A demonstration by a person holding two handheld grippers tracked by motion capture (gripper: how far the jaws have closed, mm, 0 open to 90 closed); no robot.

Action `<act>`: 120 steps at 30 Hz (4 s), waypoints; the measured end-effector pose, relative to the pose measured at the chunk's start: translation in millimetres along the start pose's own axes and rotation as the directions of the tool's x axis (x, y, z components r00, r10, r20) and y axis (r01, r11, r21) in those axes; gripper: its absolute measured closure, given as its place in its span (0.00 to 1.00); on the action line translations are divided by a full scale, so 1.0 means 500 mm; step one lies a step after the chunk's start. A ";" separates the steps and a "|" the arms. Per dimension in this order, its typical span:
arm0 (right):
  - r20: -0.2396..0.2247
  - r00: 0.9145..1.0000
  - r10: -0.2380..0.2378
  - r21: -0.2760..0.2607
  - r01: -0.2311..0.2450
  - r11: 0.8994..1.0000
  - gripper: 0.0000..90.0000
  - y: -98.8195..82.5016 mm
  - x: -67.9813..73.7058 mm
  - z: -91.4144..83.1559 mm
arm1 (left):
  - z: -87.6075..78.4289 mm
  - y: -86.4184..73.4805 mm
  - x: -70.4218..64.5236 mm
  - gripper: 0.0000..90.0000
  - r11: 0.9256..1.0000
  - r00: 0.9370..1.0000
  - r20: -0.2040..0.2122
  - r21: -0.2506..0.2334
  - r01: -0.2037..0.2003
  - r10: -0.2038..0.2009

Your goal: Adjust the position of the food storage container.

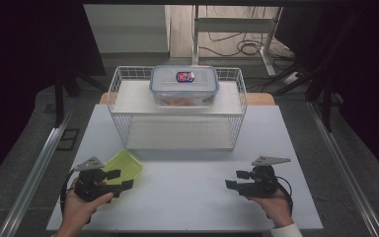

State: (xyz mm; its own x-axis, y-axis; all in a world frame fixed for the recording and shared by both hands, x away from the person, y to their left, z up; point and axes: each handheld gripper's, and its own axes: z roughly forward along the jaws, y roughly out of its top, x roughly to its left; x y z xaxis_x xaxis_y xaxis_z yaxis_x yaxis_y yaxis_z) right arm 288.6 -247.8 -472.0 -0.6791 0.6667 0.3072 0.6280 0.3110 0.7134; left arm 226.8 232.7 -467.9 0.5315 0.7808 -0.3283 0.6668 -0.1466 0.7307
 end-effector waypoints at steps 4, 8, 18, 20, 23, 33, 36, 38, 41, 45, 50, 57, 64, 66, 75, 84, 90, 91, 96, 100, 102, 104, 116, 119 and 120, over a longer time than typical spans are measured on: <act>0.007 1.000 -0.003 -0.005 0.003 1.000 0.38 0.001 -0.001 -0.004 | -0.005 0.001 0.010 0.34 1.000 1.000 -0.018 -0.005 0.016 -0.016; 0.010 1.000 0.003 -0.005 -0.003 1.000 0.37 0.001 -0.004 -0.003 | -0.014 0.013 0.026 0.35 1.000 0.999 -0.036 -0.016 0.026 -0.026; 0.014 1.000 -0.001 0.007 0.000 1.000 0.37 -0.001 -0.005 0.002 | -0.004 0.058 0.112 0.47 0.995 0.990 -0.103 0.003 0.101 -0.101; 0.017 1.000 0.001 0.007 -0.002 1.000 0.37 -0.001 -0.005 0.001 | 0.002 0.071 0.130 0.54 0.994 0.987 -0.122 0.014 0.105 -0.103; 0.019 1.000 0.006 0.007 -0.006 1.000 0.37 -0.002 -0.007 0.000 | 0.013 0.088 0.156 0.72 0.992 0.983 -0.147 0.043 0.118 -0.110; 0.028 1.000 -0.001 0.015 0.001 1.000 0.36 -0.005 -0.010 0.003 | 0.058 0.115 0.209 1.00 0.980 0.974 -0.204 0.149 0.133 -0.101; 0.025 1.000 0.000 0.015 0.000 1.000 0.36 -0.004 -0.008 0.003 | 0.069 0.115 0.212 1.00 0.977 0.972 -0.215 0.163 0.135 -0.098; 0.025 1.000 -0.001 0.015 0.000 1.000 0.36 -0.005 -0.008 0.003 | 0.077 0.114 0.213 1.00 0.976 0.970 -0.228 0.176 0.131 -0.090; 0.019 1.000 -0.005 0.012 0.005 1.000 0.36 -0.005 -0.008 0.004 | 0.091 0.113 0.210 1.00 0.973 0.966 -0.246 0.192 0.126 -0.077; 0.020 1.000 -0.006 0.015 0.006 1.000 0.36 -0.005 -0.006 0.006 | 0.104 0.114 0.204 1.00 0.972 0.971 -0.227 0.202 0.124 -0.076; 0.021 1.000 -0.002 0.022 0.002 1.000 0.36 -0.007 -0.007 0.008 | 0.120 0.114 0.184 1.00 0.970 0.980 -0.185 0.213 0.113 -0.073; 0.025 1.000 -0.005 0.028 0.005 1.000 0.36 -0.008 -0.006 0.011 | 0.143 0.112 0.144 1.00 0.968 0.992 -0.122 0.243 0.058 -0.029; 0.032 0.999 -0.011 0.034 0.010 0.999 0.36 -0.010 -0.009 0.013 | 0.162 0.112 0.117 1.00 0.961 0.996 -0.090 0.275 0.020 0.005; 0.034 0.999 -0.006 0.033 0.004 0.999 0.36 -0.010 -0.010 0.012 | 0.159 0.113 0.116 1.00 0.963 0.996 -0.089 0.270 0.018 0.006; 0.034 0.999 0.003 0.029 -0.004 1.000 0.36 -0.011 -0.013 0.010 | 0.069 0.113 0.129 1.00 0.983 0.989 -0.149 0.182 0.016 0.011; 0.038 0.999 0.004 0.024 -0.005 1.000 0.36 -0.011 -0.014 0.008 | -0.026 0.050 0.157 1.00 0.988 0.983 -0.180 0.137 0.071 -0.046; 0.040 0.999 0.000 0.032 -0.001 0.999 0.36 -0.012 -0.015 0.013 | -0.057 -0.007 0.173 1.00 0.980 0.972 -0.225 0.164 0.113 -0.075; 0.041 0.999 0.003 0.033 -0.004 0.999 0.36 -0.012 -0.014 0.013 | -0.060 -0.015 0.175 1.00 0.979 0.970 -0.232 0.170 0.116 -0.074; 0.042 0.999 0.004 0.032 -0.006 0.999 0.36 -0.012 -0.013 0.012 | -0.056 -0.041 0.180 1.00 0.971 0.972 -0.219 0.201 0.132 -0.087; 0.041 0.999 0.004 0.030 -0.005 1.000 0.36 -0.012 -0.014 0.011 | -0.039 -0.055 0.175 1.00 0.964 0.977 -0.191 0.229 0.137 -0.094; 0.041 0.999 0.004 0.031 -0.005 1.000 0.36 -0.012 -0.015 0.012 | -0.029 -0.056 0.171 1.00 0.961 0.978 -0.189 0.242 0.132 -0.087; 0.042 0.999 0.003 0.031 -0.005 1.000 0.36 -0.012 -0.015 0.011 | -0.022 -0.054 0.168 1.00 0.961 0.980 -0.180 0.244 0.130 -0.087; 0.041 0.999 0.003 0.033 -0.005 0.999 0.36 -0.012 -0.014 0.012 | 0.043 -0.026 0.117 1.00 0.954 0.994 -0.104 0.292 0.064 -0.035; 0.040 0.999 0.004 0.033 -0.005 0.999 0.36 -0.012 -0.014 0.012 | 0.066 -0.009 0.091 1.00 0.952 0.997 -0.071 0.304 0.032 -0.011; 0.041 0.999 0.003 0.032 -0.005 0.999 0.35 -0.012 -0.014 0.012 | 0.073 -0.005 0.084 1.00 0.951 0.998 -0.061 0.309 0.023 -0.005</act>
State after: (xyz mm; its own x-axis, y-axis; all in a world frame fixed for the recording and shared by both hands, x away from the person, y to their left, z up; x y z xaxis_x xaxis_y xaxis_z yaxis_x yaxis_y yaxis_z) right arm 292.0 -250.4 -482.2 -0.6611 0.6946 0.2836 0.6429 0.3296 0.6914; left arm 266.5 243.6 -505.1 0.4954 0.8172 -0.2945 0.8078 -0.3087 0.5022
